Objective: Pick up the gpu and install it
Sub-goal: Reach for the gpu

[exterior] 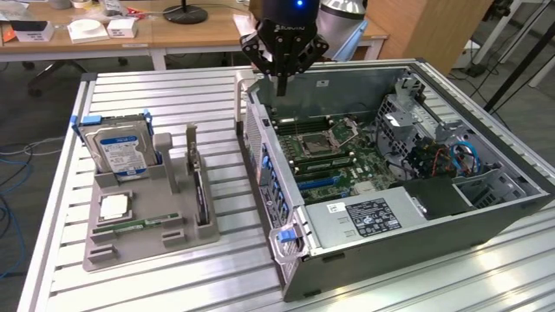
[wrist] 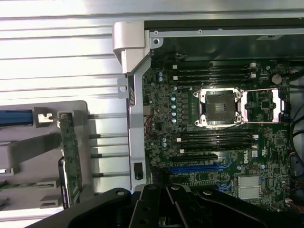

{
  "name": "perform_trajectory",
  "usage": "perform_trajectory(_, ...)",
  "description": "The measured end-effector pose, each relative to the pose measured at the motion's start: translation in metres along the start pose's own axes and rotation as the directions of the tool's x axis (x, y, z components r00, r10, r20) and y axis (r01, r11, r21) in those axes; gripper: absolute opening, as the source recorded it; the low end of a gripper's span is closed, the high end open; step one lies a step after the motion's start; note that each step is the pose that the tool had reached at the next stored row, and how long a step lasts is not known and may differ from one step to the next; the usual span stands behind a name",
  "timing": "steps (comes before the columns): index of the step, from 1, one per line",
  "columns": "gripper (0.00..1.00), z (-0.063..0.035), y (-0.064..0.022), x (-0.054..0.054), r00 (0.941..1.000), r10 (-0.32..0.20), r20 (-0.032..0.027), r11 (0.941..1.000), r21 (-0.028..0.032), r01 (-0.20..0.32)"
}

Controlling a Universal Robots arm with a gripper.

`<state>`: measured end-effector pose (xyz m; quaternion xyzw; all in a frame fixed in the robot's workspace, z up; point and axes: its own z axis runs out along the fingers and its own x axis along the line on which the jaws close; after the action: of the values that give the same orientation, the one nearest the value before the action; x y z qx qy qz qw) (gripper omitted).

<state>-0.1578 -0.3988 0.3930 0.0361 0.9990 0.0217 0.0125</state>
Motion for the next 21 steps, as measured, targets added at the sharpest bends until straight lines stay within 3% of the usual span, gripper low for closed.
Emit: perform_trajectory(21,0.11,-0.0002,-0.0004,0.0055,1.0,0.0,0.0,1.0,0.0,0.0)
